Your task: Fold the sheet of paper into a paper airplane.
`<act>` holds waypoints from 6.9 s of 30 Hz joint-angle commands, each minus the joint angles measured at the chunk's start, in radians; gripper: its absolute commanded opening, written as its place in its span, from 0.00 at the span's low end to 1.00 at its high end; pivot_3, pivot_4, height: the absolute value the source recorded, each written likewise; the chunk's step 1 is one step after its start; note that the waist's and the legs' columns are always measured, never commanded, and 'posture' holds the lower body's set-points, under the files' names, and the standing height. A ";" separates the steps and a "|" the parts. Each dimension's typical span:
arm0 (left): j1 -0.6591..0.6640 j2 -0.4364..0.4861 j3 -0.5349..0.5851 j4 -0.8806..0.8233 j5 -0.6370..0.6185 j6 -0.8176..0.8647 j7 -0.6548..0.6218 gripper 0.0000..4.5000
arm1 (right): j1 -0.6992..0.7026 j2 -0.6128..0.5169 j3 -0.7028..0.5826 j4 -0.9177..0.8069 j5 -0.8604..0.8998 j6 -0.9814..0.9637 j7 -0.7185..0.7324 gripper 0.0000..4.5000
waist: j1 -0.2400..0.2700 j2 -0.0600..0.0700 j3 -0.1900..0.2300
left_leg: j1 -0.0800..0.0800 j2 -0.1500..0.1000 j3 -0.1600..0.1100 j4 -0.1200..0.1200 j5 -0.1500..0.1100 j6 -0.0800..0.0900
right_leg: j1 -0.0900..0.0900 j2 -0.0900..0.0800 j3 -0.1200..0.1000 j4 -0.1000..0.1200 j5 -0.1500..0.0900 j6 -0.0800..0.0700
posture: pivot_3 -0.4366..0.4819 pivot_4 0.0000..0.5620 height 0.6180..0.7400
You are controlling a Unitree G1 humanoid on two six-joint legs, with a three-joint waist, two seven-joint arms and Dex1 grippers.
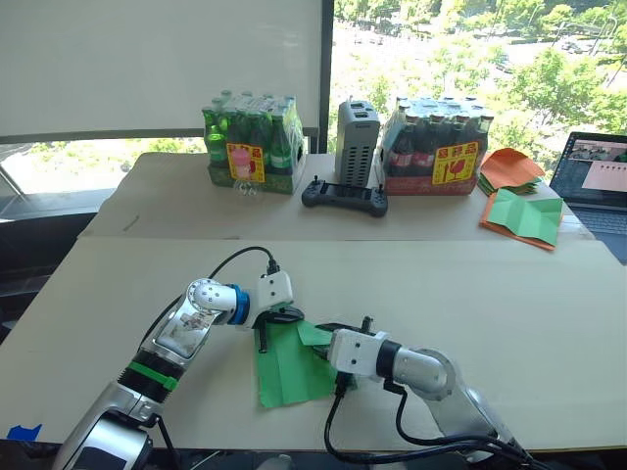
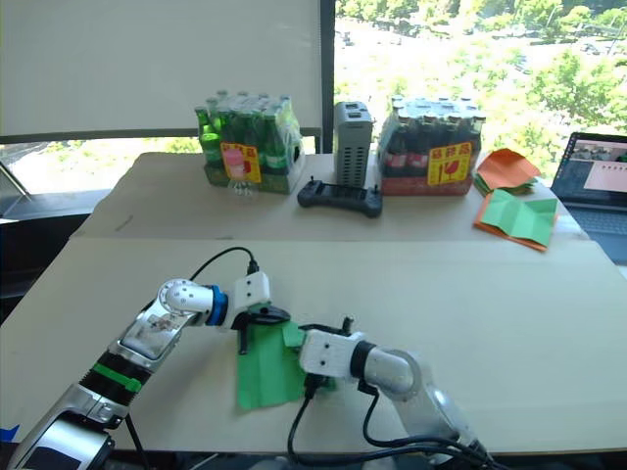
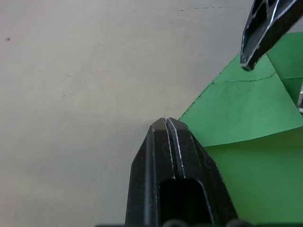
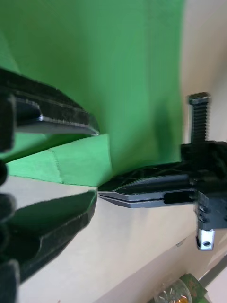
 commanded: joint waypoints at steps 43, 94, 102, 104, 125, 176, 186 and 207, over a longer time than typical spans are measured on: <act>0.021 -0.008 -0.030 0.030 0.055 0.010 -0.007 0.00 | -0.237 0.111 -0.021 0.192 0.171 0.303 -0.084 0.01 | 0.000 0.000 -0.004 | 0.007 0.000 -0.001 0.000 0.000 0.000 | 0.006 0.000 -0.001 0.000 0.000 0.000 | 0.48 0.27 0.47; 0.028 -0.010 -0.027 0.036 0.061 -0.006 -0.017 0.00 | -0.044 -0.073 0.001 0.060 0.189 0.437 -0.097 0.01 | 0.004 0.000 -0.004 | 0.008 0.000 -0.001 -0.001 -0.001 0.001 | 0.009 -0.001 -0.002 -0.003 0.000 0.000 | 0.48 0.27 0.47; 0.022 -0.012 -0.026 0.052 0.063 -0.018 -0.017 0.00 | 0.000 -0.115 -0.017 0.000 0.203 0.472 -0.102 0.01 | 0.007 0.000 -0.004 | 0.009 0.000 -0.002 -0.001 -0.001 0.002 | 0.011 -0.001 -0.002 -0.004 0.000 0.000 | 0.48 0.27 0.47; 0.023 -0.013 -0.027 0.053 0.064 -0.020 -0.017 0.00 | 0.010 -0.125 -0.019 -0.011 0.203 0.475 -0.104 0.01 | 0.007 0.000 -0.004 | 0.009 0.000 -0.002 -0.001 -0.001 0.002 | 0.011 -0.001 -0.002 -0.005 0.000 0.000 | 0.48 0.27 0.47; 0.005 -0.023 -0.025 0.082 0.068 -0.040 -0.021 0.00 | 0.022 -0.172 -0.055 -0.088 0.241 0.518 -0.115 0.01 | 0.021 0.000 -0.004 | 0.010 0.000 -0.001 -0.002 -0.001 0.002 | 0.012 -0.001 -0.002 -0.007 0.000 0.000 | 0.48 0.27 0.47; 0.520 -0.204 0.603 -0.512 -0.647 0.665 0.475 0.52 | -0.123 -0.046 0.047 0.125 0.257 0.253 -0.027 0.00 | 0.024 0.000 0.000 | 0.004 0.000 -0.001 -0.003 -0.001 0.001 | 0.004 -0.001 -0.001 -0.005 0.000 0.000 | 0.48 0.27 0.47; 0.495 -0.103 0.463 -0.483 -0.537 0.561 0.440 0.07 | -0.143 -0.025 0.037 0.136 0.265 0.282 -0.022 0.00 | 0.025 0.000 0.000 | 0.004 0.000 -0.001 -0.003 -0.001 0.001 | 0.004 -0.001 -0.001 -0.005 0.000 -0.001 | 0.48 0.27 0.47; 0.346 0.096 0.158 -0.455 -0.212 0.155 0.210 0.07 | -0.158 0.067 -0.023 0.181 0.265 0.359 -0.137 0.00 | 0.022 0.001 0.000 | 0.003 0.000 -0.001 -0.003 -0.001 0.000 | 0.002 -0.001 -0.001 -0.004 0.000 -0.001 | 0.48 0.27 0.47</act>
